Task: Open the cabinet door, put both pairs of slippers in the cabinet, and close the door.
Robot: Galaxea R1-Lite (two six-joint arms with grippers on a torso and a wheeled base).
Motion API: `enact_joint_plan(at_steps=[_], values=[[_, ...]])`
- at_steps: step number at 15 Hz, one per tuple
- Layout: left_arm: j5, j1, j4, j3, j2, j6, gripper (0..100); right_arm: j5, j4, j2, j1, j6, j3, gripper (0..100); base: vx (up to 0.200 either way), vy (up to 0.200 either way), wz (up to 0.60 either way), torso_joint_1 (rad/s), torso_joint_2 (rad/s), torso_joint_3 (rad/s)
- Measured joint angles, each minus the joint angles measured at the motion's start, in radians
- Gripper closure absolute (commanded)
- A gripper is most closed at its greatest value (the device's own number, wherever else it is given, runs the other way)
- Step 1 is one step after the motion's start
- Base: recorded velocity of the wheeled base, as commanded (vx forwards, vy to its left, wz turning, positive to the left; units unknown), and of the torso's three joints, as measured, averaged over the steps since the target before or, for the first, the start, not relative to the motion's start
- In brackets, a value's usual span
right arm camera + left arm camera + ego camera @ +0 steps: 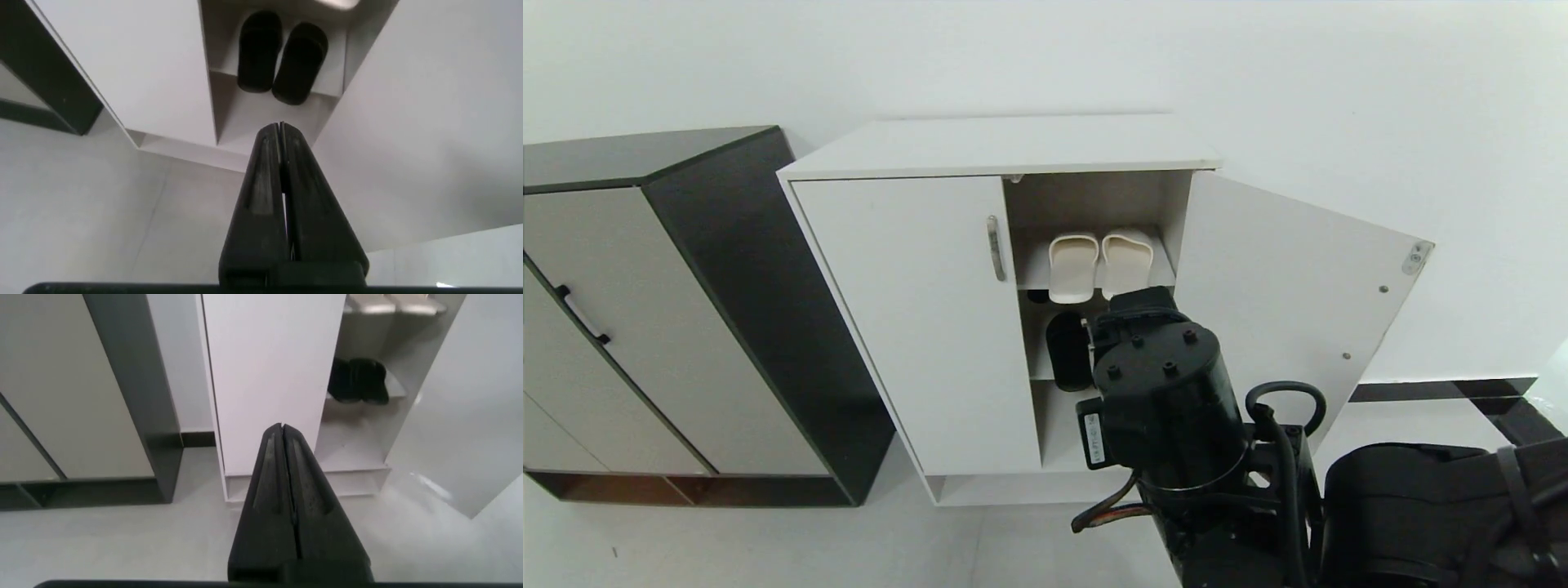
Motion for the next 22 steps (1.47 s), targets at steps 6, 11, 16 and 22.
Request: enact_joint_plan(at_steps=[6,11,16,22], values=[[0.0,0.0,0.0,0.0,0.0,0.0,100,0.0,0.0,0.0,-0.001,0.0,0.006,100,0.0,0.0,0.0,0.169,-0.49,-0.314],[0.0,0.0,0.0,0.0,0.0,0.0,100,0.0,0.0,0.0,0.0,0.0,0.008,100,0.0,0.0,0.0,0.207,-0.52,-0.31],[0.0,0.0,0.0,0.0,0.0,0.0,100,0.0,0.0,0.0,0.0,-0.006,0.01,100,0.0,0.0,0.0,0.234,-0.55,-0.316],[0.0,0.0,0.0,0.0,0.0,0.0,100,0.0,-0.006,-0.001,0.0,-0.018,0.027,100,0.0,0.0,0.0,0.202,-0.46,-0.251]])
